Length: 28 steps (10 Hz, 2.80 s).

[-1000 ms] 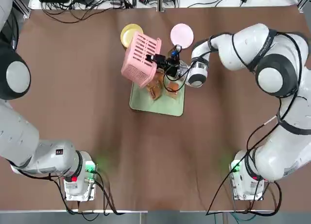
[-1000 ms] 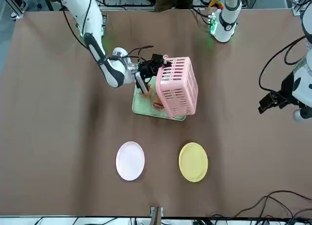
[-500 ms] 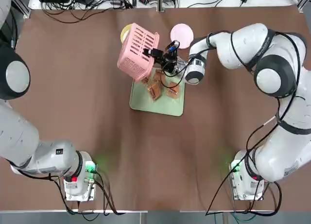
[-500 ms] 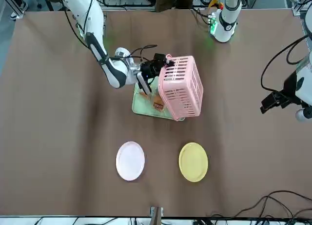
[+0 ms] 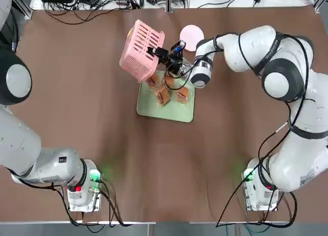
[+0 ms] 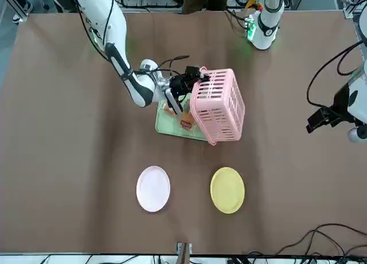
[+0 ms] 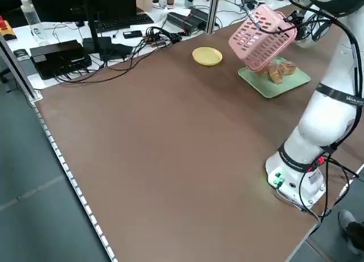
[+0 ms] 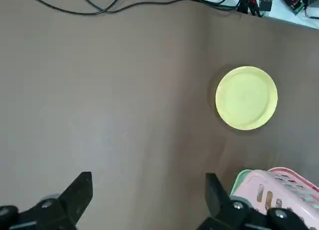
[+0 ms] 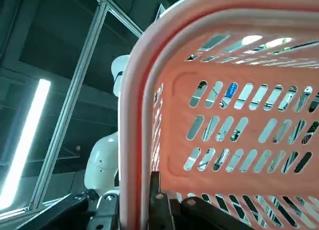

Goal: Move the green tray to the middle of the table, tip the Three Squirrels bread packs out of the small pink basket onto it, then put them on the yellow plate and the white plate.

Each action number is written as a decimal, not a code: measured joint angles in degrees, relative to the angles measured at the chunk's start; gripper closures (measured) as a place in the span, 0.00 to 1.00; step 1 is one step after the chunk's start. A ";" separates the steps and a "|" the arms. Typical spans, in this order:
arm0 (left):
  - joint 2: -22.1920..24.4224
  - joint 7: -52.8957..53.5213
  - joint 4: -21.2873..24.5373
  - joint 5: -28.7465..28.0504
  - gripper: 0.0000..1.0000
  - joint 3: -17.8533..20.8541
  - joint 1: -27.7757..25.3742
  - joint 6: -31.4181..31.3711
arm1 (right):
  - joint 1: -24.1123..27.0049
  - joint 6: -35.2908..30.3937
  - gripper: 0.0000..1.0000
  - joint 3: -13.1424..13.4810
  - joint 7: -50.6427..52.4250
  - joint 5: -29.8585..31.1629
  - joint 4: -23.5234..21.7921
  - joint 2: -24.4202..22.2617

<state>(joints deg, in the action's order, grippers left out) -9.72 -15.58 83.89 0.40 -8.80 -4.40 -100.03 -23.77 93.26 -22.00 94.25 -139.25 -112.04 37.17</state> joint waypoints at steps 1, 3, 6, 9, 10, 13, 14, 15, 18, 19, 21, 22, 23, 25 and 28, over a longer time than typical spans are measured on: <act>0.00 0.00 0.00 0.00 0.00 0.00 0.00 0.00 | -0.11 0.70 0.93 -0.01 -0.01 -0.62 0.92 0.30; 0.00 0.00 0.00 0.00 0.00 0.00 0.00 0.00 | -0.91 2.77 0.93 -0.05 -0.46 -3.00 3.05 0.40; 0.00 0.00 -0.03 0.00 0.00 -0.01 -0.01 0.00 | -1.57 6.50 0.93 -0.09 -1.50 -3.56 4.65 0.40; -0.08 0.03 -0.03 0.00 0.00 -0.05 0.13 -0.70 | -0.53 12.72 0.93 -0.94 -5.55 -3.74 5.18 -2.11; -0.52 0.03 0.06 0.00 0.00 -0.23 0.60 -1.15 | 0.75 17.44 0.93 -1.97 -8.66 -3.75 5.26 -5.22; -5.13 0.03 0.26 0.03 0.00 -2.74 2.71 -2.43 | 5.41 36.94 0.93 -6.75 -18.01 -3.03 5.30 -15.92; -6.69 0.08 0.27 0.05 0.00 -3.65 3.90 -2.58 | 6.31 41.79 0.93 -7.26 -20.78 -0.61 4.89 -18.70; -8.04 0.08 0.35 0.05 0.00 -4.28 6.01 -2.58 | 7.15 44.43 0.93 -7.37 -23.89 3.65 4.34 -20.28; -12.90 -0.38 0.58 0.05 0.00 -4.75 15.81 -3.37 | 10.83 45.77 0.93 -7.42 -34.42 19.21 2.10 -23.03; -14.34 -1.38 0.75 0.05 0.00 -4.78 19.26 -4.85 | 12.14 45.82 0.93 -7.35 -36.93 23.23 0.78 -24.30; -15.79 -4.02 2.41 0.05 0.00 -4.76 23.96 -7.66 | 13.71 45.90 0.93 -5.56 -41.80 29.85 -1.40 -26.63; -15.87 -5.05 3.03 0.05 0.00 -4.76 24.75 -7.99 | 14.08 45.79 0.93 -4.15 -44.43 34.27 -1.83 -27.25; -15.86 -5.49 3.33 0.05 0.00 -4.74 24.86 -8.00 | 14.21 45.66 0.93 -2.74 -46.80 38.82 -2.09 -27.64; -15.85 -5.70 3.77 0.05 0.00 -4.51 24.65 -7.98 | 14.31 45.42 0.93 0.05 -49.21 45.83 -3.39 -27.94; -13.75 -12.54 10.48 0.05 0.00 -5.75 25.91 -10.65 | 14.39 42.64 0.93 4.53 -56.34 58.38 -4.44 -28.19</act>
<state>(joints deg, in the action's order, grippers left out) -23.47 -28.12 94.37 0.45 -14.55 21.51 -110.68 -9.38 135.90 -17.47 37.91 -80.88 -116.47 8.99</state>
